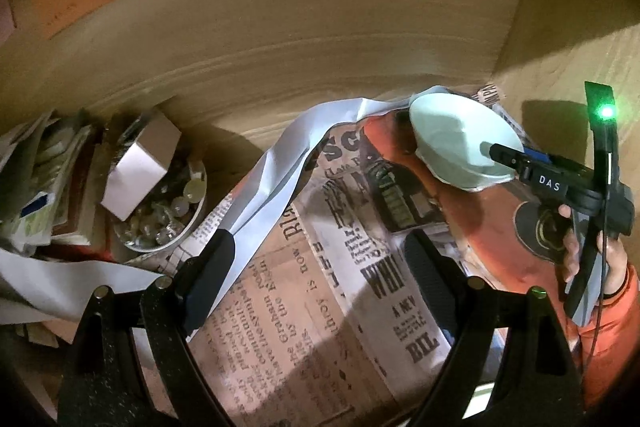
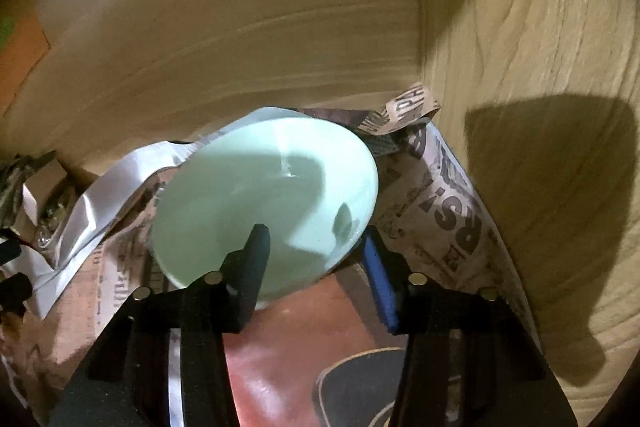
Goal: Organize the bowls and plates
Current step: 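Reach the left gripper to the mint green bowl and grasp its rim, then lift the mint green bowl with the left gripper and carry it to the stacked bowls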
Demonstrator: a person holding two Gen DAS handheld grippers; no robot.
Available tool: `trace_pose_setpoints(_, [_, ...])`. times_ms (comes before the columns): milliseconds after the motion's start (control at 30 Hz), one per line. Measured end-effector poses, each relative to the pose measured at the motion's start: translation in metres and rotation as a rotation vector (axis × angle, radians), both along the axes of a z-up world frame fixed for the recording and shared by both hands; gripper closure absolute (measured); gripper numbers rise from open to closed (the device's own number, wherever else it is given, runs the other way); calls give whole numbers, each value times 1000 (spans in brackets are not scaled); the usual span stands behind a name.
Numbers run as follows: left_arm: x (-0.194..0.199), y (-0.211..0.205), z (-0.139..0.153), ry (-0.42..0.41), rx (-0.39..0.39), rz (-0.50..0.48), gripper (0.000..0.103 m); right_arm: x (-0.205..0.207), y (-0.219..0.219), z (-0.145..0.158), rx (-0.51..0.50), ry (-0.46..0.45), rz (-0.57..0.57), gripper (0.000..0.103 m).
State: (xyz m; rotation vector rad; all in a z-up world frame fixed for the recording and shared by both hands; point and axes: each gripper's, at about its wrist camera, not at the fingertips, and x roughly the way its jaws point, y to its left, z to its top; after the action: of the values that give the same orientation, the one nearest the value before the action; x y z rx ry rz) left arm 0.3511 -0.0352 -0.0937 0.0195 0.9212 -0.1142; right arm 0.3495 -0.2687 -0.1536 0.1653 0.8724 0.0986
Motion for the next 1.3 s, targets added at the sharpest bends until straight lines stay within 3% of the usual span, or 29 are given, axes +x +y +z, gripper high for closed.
trace_pose_setpoints(333, [14,-7,-11,18,-10,-20,15,-5,-1,-4,6,6,29,82])
trace_pose_setpoints(700, [16,-7,-14,18,7,-11,16,-45,36,2,-1,26,254,82])
trace_pose_setpoints(867, [22,-11,-23,58,4,-28,34,-63,45,2,19,29,327,82])
trace_pose_setpoints(1033, [25,-18,-34,103,32,-61,44,-70,48,-1,40,25,368,82])
trace_pose_setpoints(1300, [33,-14,-53,184,13,-72,76,-65,58,-3,81,31,314,82])
